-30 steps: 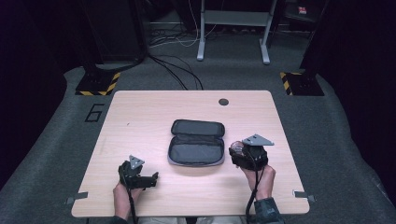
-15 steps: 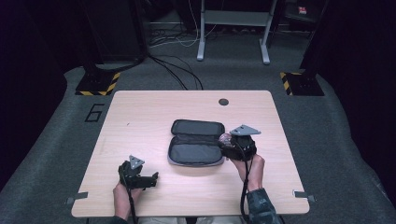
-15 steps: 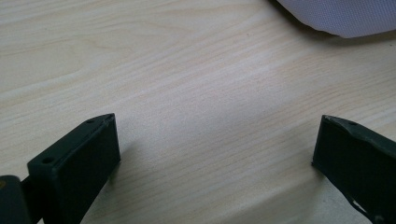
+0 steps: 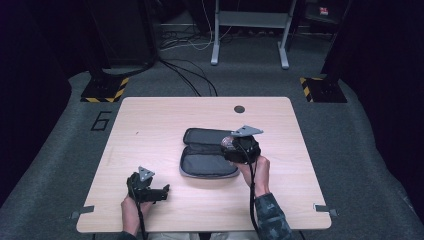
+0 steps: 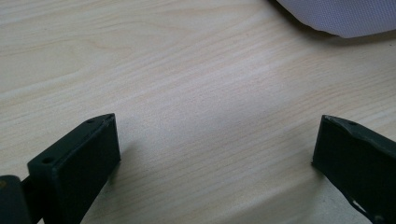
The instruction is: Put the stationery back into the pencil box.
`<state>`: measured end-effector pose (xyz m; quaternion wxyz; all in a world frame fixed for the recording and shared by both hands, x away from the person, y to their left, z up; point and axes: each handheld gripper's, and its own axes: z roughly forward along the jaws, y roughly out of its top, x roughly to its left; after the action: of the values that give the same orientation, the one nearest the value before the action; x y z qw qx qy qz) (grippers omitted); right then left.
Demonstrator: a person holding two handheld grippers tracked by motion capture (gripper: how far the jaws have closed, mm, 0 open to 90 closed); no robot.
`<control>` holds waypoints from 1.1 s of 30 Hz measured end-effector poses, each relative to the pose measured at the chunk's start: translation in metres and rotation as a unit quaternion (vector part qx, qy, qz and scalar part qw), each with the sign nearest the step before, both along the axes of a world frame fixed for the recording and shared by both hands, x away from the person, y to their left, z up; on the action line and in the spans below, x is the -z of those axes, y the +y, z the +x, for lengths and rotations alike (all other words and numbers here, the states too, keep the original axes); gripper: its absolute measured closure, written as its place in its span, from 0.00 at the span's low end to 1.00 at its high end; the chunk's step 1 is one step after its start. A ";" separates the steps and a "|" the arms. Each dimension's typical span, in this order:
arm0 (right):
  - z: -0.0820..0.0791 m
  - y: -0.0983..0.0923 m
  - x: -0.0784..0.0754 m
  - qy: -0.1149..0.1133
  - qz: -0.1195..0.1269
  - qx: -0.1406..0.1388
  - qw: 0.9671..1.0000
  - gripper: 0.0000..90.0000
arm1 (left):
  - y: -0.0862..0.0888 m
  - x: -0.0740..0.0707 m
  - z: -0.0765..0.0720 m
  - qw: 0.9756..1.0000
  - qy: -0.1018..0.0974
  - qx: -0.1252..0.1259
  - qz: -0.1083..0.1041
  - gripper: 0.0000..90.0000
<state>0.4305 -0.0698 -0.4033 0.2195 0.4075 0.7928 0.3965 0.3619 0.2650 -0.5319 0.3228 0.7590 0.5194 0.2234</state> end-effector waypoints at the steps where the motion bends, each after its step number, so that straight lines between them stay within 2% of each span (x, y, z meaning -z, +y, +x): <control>1: 0.002 0.002 0.000 0.001 0.000 -0.001 1.000 0.43 | 0.000 0.000 0.000 1.000 0.000 0.000 0.000 0.01; 13: 0.021 0.022 0.012 0.026 -0.009 -0.019 0.999 0.43 | 0.000 0.000 0.000 1.000 0.000 0.000 0.000 0.01; 17: 0.026 0.029 0.018 0.044 -0.006 -0.014 0.999 0.43 | 0.000 0.000 0.000 1.000 0.000 0.000 0.000 0.01; 33: 0.043 0.050 0.061 0.095 -0.035 -0.028 0.994 0.43 | 0.000 0.000 0.000 1.000 -0.001 -0.001 -0.001 0.01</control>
<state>0.4732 -0.0199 -0.4641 0.1459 0.4131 0.8347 0.3338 0.3619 0.2648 -0.5320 0.3235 0.7584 0.5197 0.2238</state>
